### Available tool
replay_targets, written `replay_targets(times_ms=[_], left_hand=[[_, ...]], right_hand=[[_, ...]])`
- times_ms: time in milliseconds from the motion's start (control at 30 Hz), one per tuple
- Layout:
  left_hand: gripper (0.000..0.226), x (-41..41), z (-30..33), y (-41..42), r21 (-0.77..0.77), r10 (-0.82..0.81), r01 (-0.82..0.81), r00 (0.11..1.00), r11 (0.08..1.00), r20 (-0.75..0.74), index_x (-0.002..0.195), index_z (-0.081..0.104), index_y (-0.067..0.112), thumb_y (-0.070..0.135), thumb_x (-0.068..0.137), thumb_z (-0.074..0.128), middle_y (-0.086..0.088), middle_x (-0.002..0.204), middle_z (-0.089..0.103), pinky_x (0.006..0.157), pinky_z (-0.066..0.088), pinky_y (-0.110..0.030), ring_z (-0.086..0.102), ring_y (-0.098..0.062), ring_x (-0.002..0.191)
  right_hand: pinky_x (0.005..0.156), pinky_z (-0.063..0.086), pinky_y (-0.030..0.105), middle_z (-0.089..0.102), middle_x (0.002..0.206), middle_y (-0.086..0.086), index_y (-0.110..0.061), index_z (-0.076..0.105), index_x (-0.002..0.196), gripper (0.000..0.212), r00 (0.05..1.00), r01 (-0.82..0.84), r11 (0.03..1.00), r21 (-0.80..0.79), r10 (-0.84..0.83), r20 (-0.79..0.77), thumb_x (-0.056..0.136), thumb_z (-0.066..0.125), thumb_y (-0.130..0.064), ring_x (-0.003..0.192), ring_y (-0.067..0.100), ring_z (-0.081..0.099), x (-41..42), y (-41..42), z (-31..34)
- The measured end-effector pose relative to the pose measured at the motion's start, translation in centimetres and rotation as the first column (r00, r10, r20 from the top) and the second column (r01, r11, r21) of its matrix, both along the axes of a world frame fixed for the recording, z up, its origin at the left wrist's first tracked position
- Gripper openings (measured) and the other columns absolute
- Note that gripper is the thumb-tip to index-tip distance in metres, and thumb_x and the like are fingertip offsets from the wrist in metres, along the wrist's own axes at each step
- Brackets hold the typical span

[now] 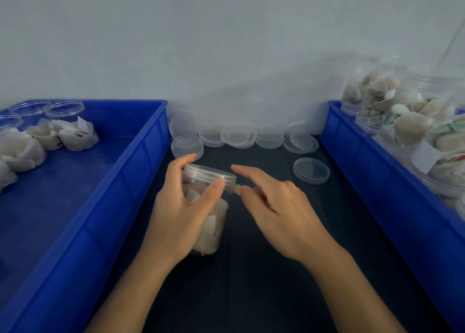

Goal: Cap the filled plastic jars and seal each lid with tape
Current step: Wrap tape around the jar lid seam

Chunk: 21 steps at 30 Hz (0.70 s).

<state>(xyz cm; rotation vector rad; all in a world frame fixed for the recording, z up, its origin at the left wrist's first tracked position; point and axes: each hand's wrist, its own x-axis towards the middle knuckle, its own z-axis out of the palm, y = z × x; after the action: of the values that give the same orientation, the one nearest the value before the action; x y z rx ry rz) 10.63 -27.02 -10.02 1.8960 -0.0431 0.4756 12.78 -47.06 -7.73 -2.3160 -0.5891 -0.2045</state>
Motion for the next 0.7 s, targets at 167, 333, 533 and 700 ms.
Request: replay_targets(times_ms=[167, 333, 533, 700], left_hand=[[0.068, -0.16, 0.2, -0.03, -0.057, -0.027, 0.027, 1.0, 0.998, -0.009, 0.139, 0.049, 0.051, 0.071, 0.077, 0.069, 0.03, 0.12, 0.066, 0.09, 0.052, -0.026, 0.066, 0.005, 0.111], [0.068, -0.06, 0.18, -0.14, -0.177, -0.054, 0.048, 0.998, 0.983, -0.029, 0.139, 0.054, 0.042, 0.061, 0.078, 0.077, 0.019, 0.114, 0.072, 0.077, 0.058, -0.018, 0.073, -0.003, 0.104], [0.055, 0.06, 0.11, -0.74, -0.305, -0.106, 0.087, 0.993, 0.948, -0.046, 0.133, 0.06, 0.033, 0.049, 0.084, 0.078, 0.011, 0.104, 0.077, 0.073, 0.056, -0.014, 0.076, -0.007, 0.096], [0.053, 0.18, 0.05, -0.23, -0.31, -0.173, 0.142, 0.982, 0.94, -0.076, 0.136, 0.057, 0.039, 0.054, 0.088, 0.071, 0.017, 0.105, 0.075, 0.076, 0.058, -0.015, 0.075, -0.006, 0.099]], right_hand=[[0.068, 0.051, 0.038, 0.061, 0.068, -0.016, -0.048, 0.051, 0.143, 0.042, 0.998, 0.042, 0.997, -0.061, -0.04, 0.045, 0.103, 0.04, -0.052, 0.061, 0.013, 0.056, 0.22, -0.35, 0.17], [0.076, 0.055, 0.042, 0.058, 0.062, -0.02, -0.049, 0.051, 0.142, 0.045, 0.998, 0.052, 0.996, -0.076, -0.048, 0.048, 0.101, 0.036, -0.059, 0.063, 0.011, 0.056, 0.6, -0.43, -0.3], [0.07, 0.054, 0.039, 0.054, 0.061, -0.033, -0.05, 0.052, 0.142, 0.046, 0.996, 0.051, 0.994, -0.101, -0.044, 0.073, 0.102, 0.032, -0.06, 0.056, 0.008, 0.048, 0.61, -0.15, -0.66], [0.069, 0.049, 0.034, 0.054, 0.062, -0.031, -0.048, 0.059, 0.133, 0.042, 0.994, 0.057, 0.996, -0.062, -0.051, 0.095, 0.1, 0.034, -0.059, 0.066, 0.009, 0.056, 0.33, 0.06, -0.49]])
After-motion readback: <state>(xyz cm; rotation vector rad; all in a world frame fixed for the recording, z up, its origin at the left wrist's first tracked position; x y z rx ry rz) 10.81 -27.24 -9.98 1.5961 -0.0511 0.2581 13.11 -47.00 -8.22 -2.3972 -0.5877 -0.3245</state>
